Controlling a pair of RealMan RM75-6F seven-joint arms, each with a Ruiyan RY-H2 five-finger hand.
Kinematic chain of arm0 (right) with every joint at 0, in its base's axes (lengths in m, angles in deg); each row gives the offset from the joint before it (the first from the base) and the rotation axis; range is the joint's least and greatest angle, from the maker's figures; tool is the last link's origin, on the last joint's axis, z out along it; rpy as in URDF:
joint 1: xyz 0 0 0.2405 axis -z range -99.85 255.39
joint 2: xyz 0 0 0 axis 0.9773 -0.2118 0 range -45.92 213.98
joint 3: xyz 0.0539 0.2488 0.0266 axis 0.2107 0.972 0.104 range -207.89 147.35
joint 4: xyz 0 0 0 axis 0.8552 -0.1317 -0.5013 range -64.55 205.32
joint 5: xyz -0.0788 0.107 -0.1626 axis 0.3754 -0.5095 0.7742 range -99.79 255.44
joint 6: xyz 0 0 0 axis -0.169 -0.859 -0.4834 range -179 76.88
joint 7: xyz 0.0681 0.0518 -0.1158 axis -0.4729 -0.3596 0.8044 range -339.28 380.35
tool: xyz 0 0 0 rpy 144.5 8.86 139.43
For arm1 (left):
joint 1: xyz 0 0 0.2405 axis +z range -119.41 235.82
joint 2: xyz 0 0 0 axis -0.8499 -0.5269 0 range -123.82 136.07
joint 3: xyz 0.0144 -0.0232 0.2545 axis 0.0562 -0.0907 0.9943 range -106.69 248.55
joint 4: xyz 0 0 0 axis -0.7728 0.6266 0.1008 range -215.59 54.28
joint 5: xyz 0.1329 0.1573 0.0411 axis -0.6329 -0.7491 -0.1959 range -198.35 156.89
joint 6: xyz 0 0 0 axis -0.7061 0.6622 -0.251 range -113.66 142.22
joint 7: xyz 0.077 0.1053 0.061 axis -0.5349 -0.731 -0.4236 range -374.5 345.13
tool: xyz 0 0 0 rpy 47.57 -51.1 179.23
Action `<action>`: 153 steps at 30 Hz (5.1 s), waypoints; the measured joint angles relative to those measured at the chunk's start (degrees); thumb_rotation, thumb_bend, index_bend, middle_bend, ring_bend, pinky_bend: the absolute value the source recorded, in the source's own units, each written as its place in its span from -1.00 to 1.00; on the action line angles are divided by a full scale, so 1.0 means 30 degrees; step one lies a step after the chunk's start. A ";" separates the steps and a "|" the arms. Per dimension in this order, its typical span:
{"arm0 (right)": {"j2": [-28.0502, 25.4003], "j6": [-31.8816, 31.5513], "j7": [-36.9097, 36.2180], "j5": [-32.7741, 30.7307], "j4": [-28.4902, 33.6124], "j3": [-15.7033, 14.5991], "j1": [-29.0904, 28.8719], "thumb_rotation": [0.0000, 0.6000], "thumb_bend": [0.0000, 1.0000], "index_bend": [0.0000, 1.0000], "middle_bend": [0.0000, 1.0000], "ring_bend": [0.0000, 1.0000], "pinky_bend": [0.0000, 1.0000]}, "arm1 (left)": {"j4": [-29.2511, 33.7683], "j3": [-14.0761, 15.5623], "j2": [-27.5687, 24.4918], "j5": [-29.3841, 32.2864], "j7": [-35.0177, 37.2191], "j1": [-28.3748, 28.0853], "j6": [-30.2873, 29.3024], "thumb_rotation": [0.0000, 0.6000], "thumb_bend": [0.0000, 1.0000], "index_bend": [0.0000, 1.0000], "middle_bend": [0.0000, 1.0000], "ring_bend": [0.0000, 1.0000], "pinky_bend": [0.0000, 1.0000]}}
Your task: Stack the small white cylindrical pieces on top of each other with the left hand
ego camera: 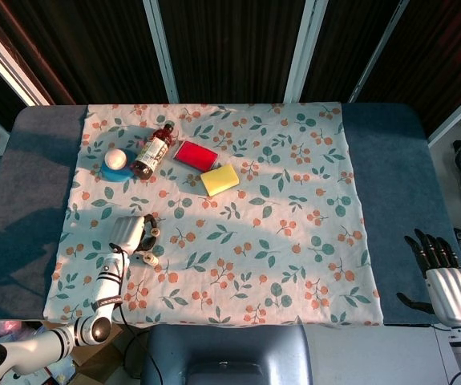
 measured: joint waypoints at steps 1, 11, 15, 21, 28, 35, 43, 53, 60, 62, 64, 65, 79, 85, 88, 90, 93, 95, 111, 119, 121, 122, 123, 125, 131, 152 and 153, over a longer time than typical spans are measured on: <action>0.0002 0.0013 0.0003 -0.0009 -0.0003 0.0002 -0.0003 1.00 -0.70 -1.00 -1.00 -1.00 -1.00 | 0.0068 0.0002 -0.0035 -0.0062 0.0015 0.0014 -0.0062 1.00 -0.23 0.03 1.00 1.00 1.00; 0.0035 0.0149 0.0130 -0.0018 0.0034 -0.0019 -0.0060 1.00 -0.69 -1.00 -1.00 -1.00 -1.00 | 0.2968 -0.0008 -0.1634 -0.1078 0.0357 0.0570 -0.1345 1.00 -0.23 0.05 1.00 1.00 1.00; 0.0066 0.0192 0.0243 0.0016 0.0056 -0.0042 -0.0085 1.00 -0.69 -1.00 -1.00 -1.00 -1.00 | 0.5176 0.0096 -0.2909 -0.1367 0.0356 0.0982 -0.1797 1.00 -0.23 0.04 1.00 1.00 1.00; 0.0105 0.0255 0.0347 0.0090 0.0094 -0.0083 -0.0124 1.00 -0.70 -1.00 -1.00 -1.00 -1.00 | 0.8312 0.0416 -0.4816 -0.1515 0.0094 0.1628 -0.2304 1.00 -0.23 0.04 1.00 1.00 1.00; 0.0067 0.0077 0.0215 0.0213 0.0081 -0.0125 -0.0063 1.00 -0.70 -1.00 -1.00 -1.00 -1.00 | 1.0610 0.2051 -0.5860 -0.2492 -0.0399 0.2723 -0.3192 1.00 -0.23 0.02 1.00 1.00 1.00; 0.0046 0.0025 0.0146 0.0317 0.0039 -0.0174 -0.0031 1.00 -0.70 -1.00 -1.00 -1.00 -1.00 | 1.0103 0.2585 -0.5784 -0.3143 0.0292 0.3230 -0.3439 1.00 -0.23 0.02 1.00 1.00 1.00; 0.0047 0.0045 0.0164 0.0272 0.0033 -0.0161 -0.0030 1.00 -0.70 -1.00 -1.00 -1.00 -1.00 | 0.9484 0.2563 -0.5566 -0.3178 0.0422 0.3278 -0.3401 1.00 -0.23 0.02 1.00 1.00 1.00; 0.0032 0.0017 0.0121 0.0298 0.0032 -0.0169 -0.0018 1.00 -0.70 -1.00 -1.00 -1.00 -1.00 | 0.8849 0.2389 -0.5038 -0.3004 0.0571 0.3224 -0.3173 1.00 -0.23 0.02 1.00 1.00 1.00; -0.0008 -0.0050 0.0008 0.0270 0.0033 -0.0140 0.0008 1.00 -0.70 -1.00 -1.00 -1.00 -1.00 | 0.8711 0.2390 -0.4780 -0.3154 0.0176 0.3185 -0.3347 1.00 -0.23 0.01 1.00 1.00 1.00; -0.0020 -0.0033 -0.0012 0.0289 0.0025 -0.0153 0.0004 1.00 -0.70 -1.00 -1.00 -1.00 -1.00 | 0.8643 0.2377 -0.4738 -0.3040 0.0160 0.3179 -0.3265 1.00 -0.23 0.00 1.00 1.00 1.00; -0.0023 -0.0033 -0.0018 0.0288 0.0032 -0.0150 0.0001 1.00 -0.70 -1.00 -1.00 -1.00 -1.00 | 0.8539 0.2356 -0.4692 -0.2952 0.0147 0.3165 -0.3184 1.00 -0.23 0.00 1.00 1.00 1.00; -0.0023 -0.0042 -0.0024 0.0273 0.0033 -0.0140 0.0004 1.00 -0.70 -1.00 -1.00 -1.00 -1.00 | 0.8501 0.2349 -0.4668 -0.2919 0.0150 0.3158 -0.3133 1.00 -0.23 0.00 1.00 1.00 1.00; 0.0003 0.0020 0.0069 0.0195 0.0049 -0.0117 -0.0010 1.00 -0.70 -1.00 -1.00 -1.00 -1.00 | 0.8266 0.2333 -0.4724 -0.2823 0.0327 0.3146 -0.2803 1.00 -0.23 -0.14 1.00 1.00 1.00; 0.0014 -0.0001 0.0080 0.0179 0.0054 -0.0099 -0.0006 1.00 -0.70 -1.00 -1.00 -1.00 -1.00 | 0.8301 0.2367 -0.4829 -0.2944 0.0520 0.3153 -0.2684 1.00 -0.23 -0.17 1.00 1.00 1.00; 0.0008 -0.0043 0.0058 0.0186 0.0058 -0.0096 0.0013 1.00 -0.70 -1.00 -1.00 -1.00 -1.00 | 0.8423 0.2376 -0.4914 -0.3117 0.0659 0.3176 -0.2713 1.00 -0.23 -0.18 1.00 1.00 1.00; 0.0009 -0.0052 0.0054 0.0195 0.0055 -0.0096 0.0017 1.00 -0.70 -1.00 -1.00 -1.00 -1.00 | 0.8578 0.2391 -0.5016 -0.3288 0.0719 0.3211 -0.2811 1.00 -0.23 -0.19 1.00 1.00 1.00; 0.0018 -0.0049 0.0068 0.0215 0.0050 -0.0106 0.0016 1.00 -0.70 -1.00 -1.00 -1.00 -1.00 | 0.8851 0.2400 -0.5201 -0.3437 0.0736 0.3269 -0.2963 1.00 -0.23 -0.19 1.00 1.00 1.00; 0.0025 -0.0042 0.0090 0.0233 0.0049 -0.0118 0.0014 1.00 -0.70 -1.00 -1.00 -1.00 -1.00 | 0.9042 0.2393 -0.5354 -0.3474 0.0733 0.3315 -0.3048 1.00 -0.23 -0.19 1.00 1.00 1.00; 0.0041 -0.0088 0.0106 0.0259 0.0050 -0.0121 0.0036 1.00 -0.70 -1.00 -1.00 -1.00 -1.00 | 0.8872 0.2548 -0.5950 -0.2751 0.0835 0.3495 -0.2465 1.00 -0.23 -0.22 1.00 1.00 1.00; 0.0040 -0.0100 0.0089 0.0253 0.0045 -0.0113 0.0041 1.00 -0.70 -1.00 -1.00 -1.00 -1.00 | 0.8905 0.2757 -0.5849 -0.2788 0.0661 0.3458 -0.2241 1.00 -0.23 -0.22 1.00 1.00 1.00; 0.0033 -0.0092 0.0071 0.0253 0.0042 -0.0114 0.0039 1.00 -0.70 -1.00 -1.00 -1.00 -1.00 | 0.8949 0.2769 -0.5838 -0.2861 0.0657 0.3461 -0.2281 1.00 -0.23 -0.22 1.00 1.00 1.00; 0.0028 -0.0089 0.0059 0.0243 0.0039 -0.0108 0.0037 1.00 -0.69 -1.00 -1.00 -1.00 -1.00 | 0.8987 0.2775 -0.5838 -0.2924 0.0655 0.3466 -0.2326 1.00 -0.23 -0.22 1.00 1.00 1.00; 0.0026 -0.0088 0.0052 0.0234 0.0037 -0.0103 0.0036 1.00 -0.69 -1.00 -1.00 -1.00 -1.00 | 0.9018 0.2784 -0.5839 -0.2969 0.0644 0.3471 -0.2359 1.00 -0.23 -0.22 1.00 1.00 1.00; 0.0021 -0.0075 0.0044 0.0225 0.0043 -0.0098 0.0030 1.00 -0.69 -1.00 -1.00 -1.00 -1.00 | 0.9086 0.2818 -0.5845 -0.3028 0.0601 0.3476 -0.2382 1.00 -0.23 -0.22 1.00 1.00 1.00; 0.0012 -0.0059 0.0039 0.0222 0.0056 -0.0106 0.0032 1.00 -0.70 -1.00 -1.00 -1.00 -1.00 | 0.9082 0.2851 -0.5811 -0.3054 0.0497 0.3489 -0.2441 1.00 -0.23 -0.22 1.00 1.00 1.00; -0.0049 -0.0286 0.0119 0.0142 0.0084 -0.0087 0.0203 1.00 -0.69 -1.00 -1.00 -1.00 -1.00 | 0.9198 0.4651 -1.0260 -0.9921 0.4661 0.7133 -0.9591 1.00 -0.20 -0.84 -0.84 -0.99 -0.94; -0.0014 -0.0241 0.0223 0.0108 0.0104 -0.0076 0.0185 1.00 -0.69 -1.00 -1.00 -1.00 -1.00 | 0.8977 0.4794 -1.0398 -1.0116 0.5133 0.7606 -1.0319 1.00 -0.20 -0.84 -0.86 -1.00 -0.96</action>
